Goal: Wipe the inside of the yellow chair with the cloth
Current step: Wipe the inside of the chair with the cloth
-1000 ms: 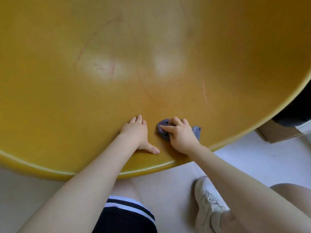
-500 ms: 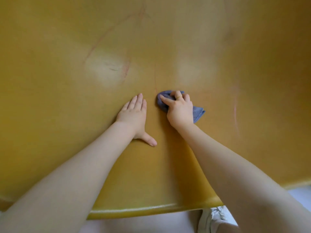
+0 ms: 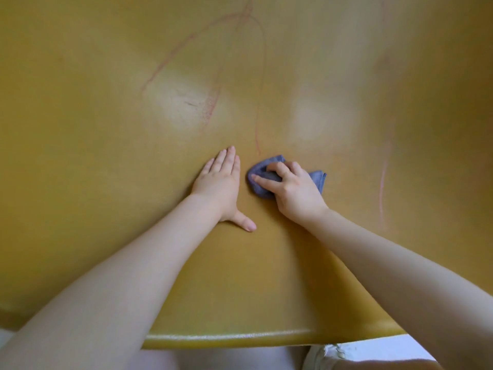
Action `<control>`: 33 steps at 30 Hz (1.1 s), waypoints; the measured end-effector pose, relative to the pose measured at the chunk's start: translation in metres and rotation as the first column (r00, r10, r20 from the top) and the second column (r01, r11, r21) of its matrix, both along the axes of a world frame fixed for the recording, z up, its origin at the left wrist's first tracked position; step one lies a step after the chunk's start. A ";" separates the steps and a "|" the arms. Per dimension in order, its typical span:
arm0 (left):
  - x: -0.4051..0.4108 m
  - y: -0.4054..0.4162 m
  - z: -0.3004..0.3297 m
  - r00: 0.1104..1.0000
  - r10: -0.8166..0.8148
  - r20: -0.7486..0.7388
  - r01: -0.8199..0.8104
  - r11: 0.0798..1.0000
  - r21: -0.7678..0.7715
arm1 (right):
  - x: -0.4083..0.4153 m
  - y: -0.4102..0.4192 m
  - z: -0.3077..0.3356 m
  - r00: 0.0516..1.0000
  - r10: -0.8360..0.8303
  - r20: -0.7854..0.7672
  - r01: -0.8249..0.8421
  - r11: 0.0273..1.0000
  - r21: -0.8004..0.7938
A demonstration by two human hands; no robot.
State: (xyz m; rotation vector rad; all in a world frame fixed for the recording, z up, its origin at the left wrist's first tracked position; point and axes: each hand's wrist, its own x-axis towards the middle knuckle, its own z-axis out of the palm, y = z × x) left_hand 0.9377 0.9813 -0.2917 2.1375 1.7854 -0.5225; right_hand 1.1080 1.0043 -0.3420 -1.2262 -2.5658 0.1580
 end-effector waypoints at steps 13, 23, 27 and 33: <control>0.000 -0.003 0.005 1.000 0.005 0.002 -0.005 1.000 -0.011 | 0.001 -0.050 0.019 1.000 -0.029 -0.011 0.026 0.980 -0.195; 0.022 -0.004 -0.003 0.980 0.193 0.045 -0.195 0.981 0.022 | 0.041 0.027 0.011 0.969 -0.245 0.038 0.245 0.970 0.007; 0.026 -0.001 -0.004 0.978 0.208 0.011 -0.208 0.978 0.010 | 0.050 0.065 0.010 0.871 -0.486 0.064 0.487 0.873 -0.001; 0.028 -0.002 0.000 0.975 0.221 0.013 -0.221 0.975 0.011 | 0.046 -0.007 0.006 0.978 -0.202 -0.042 0.197 0.976 -0.095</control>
